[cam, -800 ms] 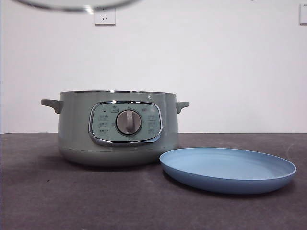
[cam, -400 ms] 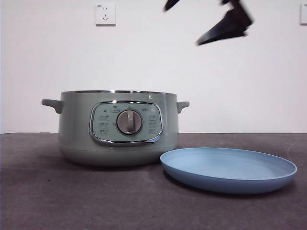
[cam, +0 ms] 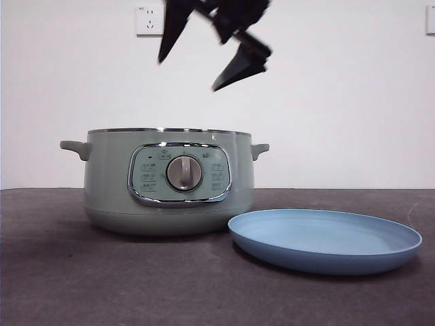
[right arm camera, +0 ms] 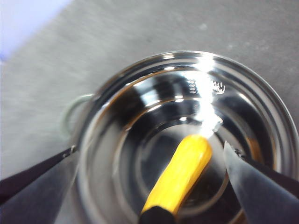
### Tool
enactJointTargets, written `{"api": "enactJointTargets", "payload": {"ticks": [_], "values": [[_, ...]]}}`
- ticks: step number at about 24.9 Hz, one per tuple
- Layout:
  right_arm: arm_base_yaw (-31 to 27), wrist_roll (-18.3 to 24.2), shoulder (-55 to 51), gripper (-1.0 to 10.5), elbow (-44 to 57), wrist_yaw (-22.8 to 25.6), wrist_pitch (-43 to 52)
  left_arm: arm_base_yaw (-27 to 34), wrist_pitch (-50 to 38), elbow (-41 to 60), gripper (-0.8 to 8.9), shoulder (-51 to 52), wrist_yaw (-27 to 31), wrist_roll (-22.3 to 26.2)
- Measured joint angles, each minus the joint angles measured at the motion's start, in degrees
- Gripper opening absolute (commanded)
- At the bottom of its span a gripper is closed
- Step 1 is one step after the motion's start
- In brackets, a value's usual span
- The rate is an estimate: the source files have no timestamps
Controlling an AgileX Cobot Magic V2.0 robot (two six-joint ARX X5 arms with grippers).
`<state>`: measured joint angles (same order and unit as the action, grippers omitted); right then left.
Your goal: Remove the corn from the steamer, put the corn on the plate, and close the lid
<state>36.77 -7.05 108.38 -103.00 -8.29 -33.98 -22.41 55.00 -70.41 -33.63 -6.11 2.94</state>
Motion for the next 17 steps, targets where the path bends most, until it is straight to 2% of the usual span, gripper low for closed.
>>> {"api": "enactJointTargets", "payload": {"ticks": [4,9,17], "values": [[2.2,1.0,9.6,6.0,-7.4,7.2,-1.4,0.0,0.9,0.0,-0.08,0.0,0.0,0.0],[2.3,1.1,16.0,6.0,-7.6,11.3,-2.1,0.0,1.4,0.0,-0.08,0.0,-0.1,0.0],[2.4,2.5,18.0,5.9,-8.1,11.6,-2.8,0.0,2.0,0.0,-0.08,0.0,-0.1,0.0]]}}
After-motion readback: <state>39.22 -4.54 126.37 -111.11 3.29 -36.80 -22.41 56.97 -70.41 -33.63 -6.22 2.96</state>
